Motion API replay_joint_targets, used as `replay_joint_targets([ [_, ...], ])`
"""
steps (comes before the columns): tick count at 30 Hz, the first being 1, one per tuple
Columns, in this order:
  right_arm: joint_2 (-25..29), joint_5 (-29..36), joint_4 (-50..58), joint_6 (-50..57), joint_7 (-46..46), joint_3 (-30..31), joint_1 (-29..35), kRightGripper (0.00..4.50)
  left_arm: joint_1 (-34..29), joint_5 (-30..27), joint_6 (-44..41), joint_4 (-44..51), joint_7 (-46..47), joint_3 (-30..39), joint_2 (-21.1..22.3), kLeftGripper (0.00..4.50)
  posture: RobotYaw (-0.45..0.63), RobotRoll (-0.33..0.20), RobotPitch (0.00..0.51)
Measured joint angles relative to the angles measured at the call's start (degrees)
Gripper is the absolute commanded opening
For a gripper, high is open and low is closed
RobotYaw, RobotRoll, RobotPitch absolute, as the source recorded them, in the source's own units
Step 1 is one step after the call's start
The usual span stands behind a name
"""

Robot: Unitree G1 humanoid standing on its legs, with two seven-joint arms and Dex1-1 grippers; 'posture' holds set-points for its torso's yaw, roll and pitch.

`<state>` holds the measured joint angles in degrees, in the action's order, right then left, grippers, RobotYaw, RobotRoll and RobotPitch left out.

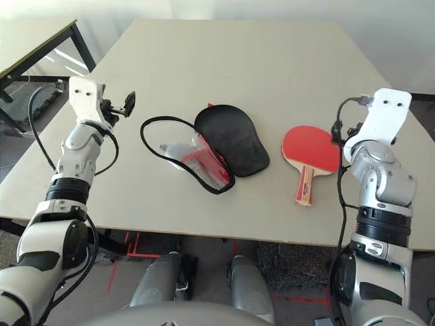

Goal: Store the ping-pong paddle in its case and zip it.

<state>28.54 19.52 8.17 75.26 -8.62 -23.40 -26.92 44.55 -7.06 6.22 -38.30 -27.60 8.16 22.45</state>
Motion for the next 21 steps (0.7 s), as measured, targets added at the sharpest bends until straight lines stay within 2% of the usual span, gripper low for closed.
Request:
replay_joint_targets([
  [3,-1.51,0.00,4.68,11.22,0.67,-2.37,-2.74,4.45,0.38,-1.79,-1.65,2.27,-7.33,-0.96,0.91,4.50,-0.03,0.000,0.130],
  [5,-2.93,0.09,7.33,14.71,1.10,-3.50,-3.58,4.45,0.41,-3.12,-3.74,3.93,-12.80,-2.52,1.22,4.50,-0.03,0.000,0.136],
  [8,-4.79,1.41,9.40,16.16,1.30,-3.68,-2.74,4.45,0.30,-5.13,-7.73,6.97,-20.83,-4.81,1.93,4.50,-0.02,0.000,0.147],
  [11,-7.08,3.03,11.72,16.27,0.48,-3.58,1.27,4.45,-0.30,-7.15,-11.79,11.69,-26.55,-6.42,2.90,4.50,-0.02,0.000,0.154],
  [14,-9.33,4.64,13.34,16.20,-1.07,-2.83,5.27,4.45,-1.53,-8.51,-14.62,15.53,-29.46,-7.35,2.97,4.50,-0.02,0.000,0.157],
  [20,-10.99,6.93,15.51,16.27,-3.95,-2.45,7.98,4.45,-2.91,-8.78,-17.62,18.34,-30.38,-8.21,2.97,4.50,0.00,0.000,0.154],
  [21,-11.05,7.25,15.54,16.27,-4.24,-2.44,8.03,4.29,-2.92,-8.81,-17.84,18.92,-30.37,-8.21,2.97,4.50,0.00,0.000,0.155],
])
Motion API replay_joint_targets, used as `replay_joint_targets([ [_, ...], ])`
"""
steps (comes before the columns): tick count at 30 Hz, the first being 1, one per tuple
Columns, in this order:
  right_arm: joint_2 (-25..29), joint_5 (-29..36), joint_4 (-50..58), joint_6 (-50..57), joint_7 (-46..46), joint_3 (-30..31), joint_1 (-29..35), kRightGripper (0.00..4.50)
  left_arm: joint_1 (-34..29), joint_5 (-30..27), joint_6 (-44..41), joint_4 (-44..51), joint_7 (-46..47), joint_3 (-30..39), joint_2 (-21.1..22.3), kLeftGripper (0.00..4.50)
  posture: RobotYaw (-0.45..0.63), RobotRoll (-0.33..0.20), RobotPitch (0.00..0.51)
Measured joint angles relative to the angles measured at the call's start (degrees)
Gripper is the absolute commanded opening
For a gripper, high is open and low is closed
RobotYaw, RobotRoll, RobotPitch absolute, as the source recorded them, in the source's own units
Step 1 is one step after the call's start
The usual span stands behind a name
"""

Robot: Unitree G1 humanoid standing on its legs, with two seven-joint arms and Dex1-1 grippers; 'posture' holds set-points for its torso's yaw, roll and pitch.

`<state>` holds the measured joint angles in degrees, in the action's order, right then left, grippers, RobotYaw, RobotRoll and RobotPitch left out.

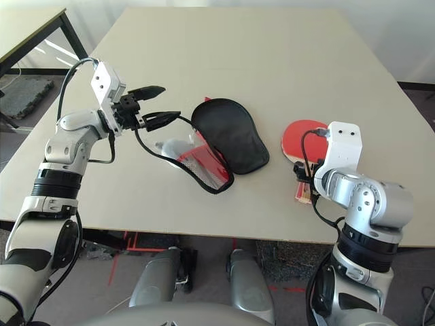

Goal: Store the ping-pong paddle in its case and zip it.

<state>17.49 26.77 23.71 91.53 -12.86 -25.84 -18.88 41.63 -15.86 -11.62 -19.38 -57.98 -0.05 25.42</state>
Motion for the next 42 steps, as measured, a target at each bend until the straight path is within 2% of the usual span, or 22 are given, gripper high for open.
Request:
replay_joint_targets([
  [3,-0.01,1.10,0.05,-0.02,-1.02,0.01,0.06,3.57,-0.06,-0.02,-0.36,1.05,0.01,0.01,0.11,4.50,0.00,0.000,0.153],
  [9,-0.02,2.55,-0.08,-0.04,-2.36,0.24,-0.09,1.35,-0.69,-0.02,-0.81,1.44,0.01,0.07,0.69,4.50,0.01,0.000,0.148],
  [10,0.00,2.71,-0.19,-0.03,-2.38,0.23,-0.22,1.10,-0.82,-0.02,-0.87,1.61,0.02,0.09,0.89,4.50,0.02,0.000,0.143],
  [20,2.36,2.01,-1.88,0.37,-1.05,2.70,-5.05,1.10,-4.49,-0.02,-0.98,3.71,0.99,0.19,1.57,4.50,-0.01,0.000,0.130],
  [31,3.62,-1.53,-3.52,0.37,2.57,3.08,-11.26,1.10,-4.74,-0.02,-0.99,3.86,1.57,0.21,1.79,4.50,0.00,0.000,0.130],
  [36,3.55,-3.12,-3.98,0.36,4.23,4.67,-16.21,1.10,-4.77,0.00,-1.04,3.90,2.07,0.69,2.33,4.50,0.01,0.000,0.128],
  [42,0.93,-4.23,-4.18,0.36,5.88,5.98,-18.61,1.10,-5.29,-0.01,-1.93,5.34,2.74,1.40,3.15,4.50,0.04,0.000,0.126],
])
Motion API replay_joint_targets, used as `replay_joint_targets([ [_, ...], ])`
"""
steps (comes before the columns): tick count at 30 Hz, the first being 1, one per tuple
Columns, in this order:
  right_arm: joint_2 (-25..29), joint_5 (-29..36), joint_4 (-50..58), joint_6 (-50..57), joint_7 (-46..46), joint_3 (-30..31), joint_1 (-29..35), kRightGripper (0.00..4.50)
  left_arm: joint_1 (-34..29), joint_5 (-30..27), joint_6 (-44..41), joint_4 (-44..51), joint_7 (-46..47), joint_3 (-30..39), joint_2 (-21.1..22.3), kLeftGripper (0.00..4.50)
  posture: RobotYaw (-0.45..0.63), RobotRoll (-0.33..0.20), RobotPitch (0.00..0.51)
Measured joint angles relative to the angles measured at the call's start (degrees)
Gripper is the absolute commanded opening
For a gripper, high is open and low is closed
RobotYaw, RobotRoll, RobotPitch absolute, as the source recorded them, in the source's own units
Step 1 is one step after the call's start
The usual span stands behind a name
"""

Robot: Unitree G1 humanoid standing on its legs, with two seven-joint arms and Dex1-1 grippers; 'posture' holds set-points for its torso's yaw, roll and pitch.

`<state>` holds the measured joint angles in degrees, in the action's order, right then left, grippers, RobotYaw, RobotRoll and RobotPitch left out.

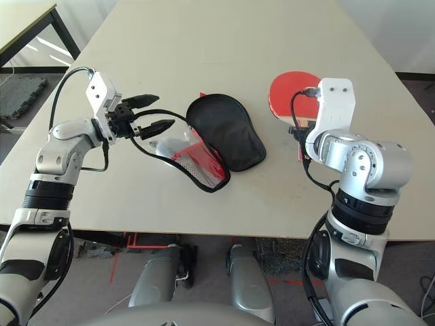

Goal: Store the ping-pong paddle in its case and zip it.

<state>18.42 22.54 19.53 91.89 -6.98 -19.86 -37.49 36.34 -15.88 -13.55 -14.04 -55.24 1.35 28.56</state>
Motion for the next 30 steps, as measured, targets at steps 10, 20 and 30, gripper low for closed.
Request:
replay_joint_targets([
  [10,-5.60,-0.81,-3.90,-0.06,4.69,8.85,-2.33,1.10,-1.86,-0.21,-1.65,2.84,2.16,0.84,1.18,4.50,0.08,0.000,0.123],
  [20,-4.10,-2.57,-10.81,-3.99,10.29,17.40,-2.67,1.10,-3.65,-0.71,-2.58,4.46,4.11,1.04,1.20,4.50,0.10,0.000,0.127],
  [30,-2.22,-4.75,-14.19,-9.17,13.96,23.87,-2.65,1.10,-4.24,-0.87,-3.26,4.67,4.87,2.17,2.26,4.50,0.10,0.000,0.131],
])
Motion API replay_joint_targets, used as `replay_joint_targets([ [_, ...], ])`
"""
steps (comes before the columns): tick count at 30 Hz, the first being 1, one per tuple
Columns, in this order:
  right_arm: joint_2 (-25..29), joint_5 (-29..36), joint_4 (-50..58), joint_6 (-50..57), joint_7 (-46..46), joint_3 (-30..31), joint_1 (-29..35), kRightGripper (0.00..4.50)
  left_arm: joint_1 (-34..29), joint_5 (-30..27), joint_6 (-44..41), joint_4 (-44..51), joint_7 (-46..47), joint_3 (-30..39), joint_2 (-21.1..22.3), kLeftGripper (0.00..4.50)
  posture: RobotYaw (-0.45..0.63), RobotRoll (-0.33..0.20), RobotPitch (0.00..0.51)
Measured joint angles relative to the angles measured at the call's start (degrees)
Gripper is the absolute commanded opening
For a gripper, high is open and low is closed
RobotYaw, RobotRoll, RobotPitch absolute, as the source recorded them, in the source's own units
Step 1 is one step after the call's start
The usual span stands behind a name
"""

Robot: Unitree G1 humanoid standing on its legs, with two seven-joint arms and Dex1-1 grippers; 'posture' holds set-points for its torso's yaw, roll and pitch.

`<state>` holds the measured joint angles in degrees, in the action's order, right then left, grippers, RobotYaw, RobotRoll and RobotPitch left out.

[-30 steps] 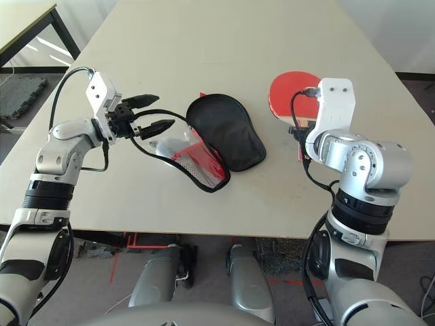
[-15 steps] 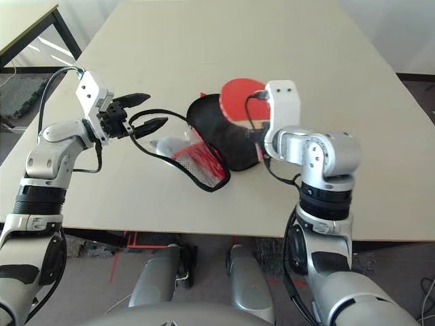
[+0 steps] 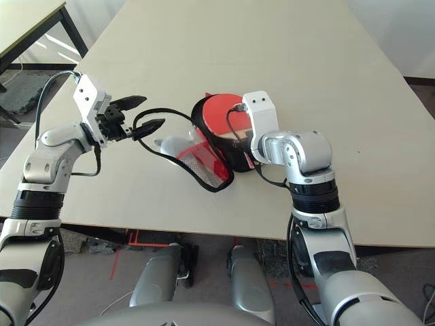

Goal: Store the ping-pong paddle in its case and zip it.

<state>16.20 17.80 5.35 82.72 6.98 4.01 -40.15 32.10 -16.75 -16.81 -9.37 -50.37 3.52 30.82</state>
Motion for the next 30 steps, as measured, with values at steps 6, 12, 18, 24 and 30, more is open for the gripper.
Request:
replay_joint_targets([
  [6,0.23,-1.59,-2.23,-3.43,1.37,2.13,0.00,1.10,-0.28,0.00,-0.08,0.00,0.12,0.98,1.64,4.50,0.11,0.000,0.127],
  [12,-0.37,-3.38,-3.55,-5.41,1.95,2.65,0.07,1.10,-1.67,-0.01,-0.08,-0.01,1.09,1.42,1.96,4.50,0.13,0.000,0.117],
  [18,-1.32,-4.96,-5.25,-7.69,2.26,3.47,0.28,2.14,-2.34,0.10,0.11,-0.15,1.29,2.64,4.27,4.50,0.12,0.000,0.116],
  [24,-0.99,-5.72,-5.65,-9.34,3.24,3.12,0.27,4.41,-2.55,0.29,0.60,-1.49,1.27,3.35,7.26,4.50,0.12,0.000,0.103],
  [30,0.00,-6.52,-6.01,-11.86,4.07,1.96,0.26,4.47,-2.92,0.72,0.81,-2.99,0.76,4.22,9.99,4.50,0.13,0.000,0.106],
])
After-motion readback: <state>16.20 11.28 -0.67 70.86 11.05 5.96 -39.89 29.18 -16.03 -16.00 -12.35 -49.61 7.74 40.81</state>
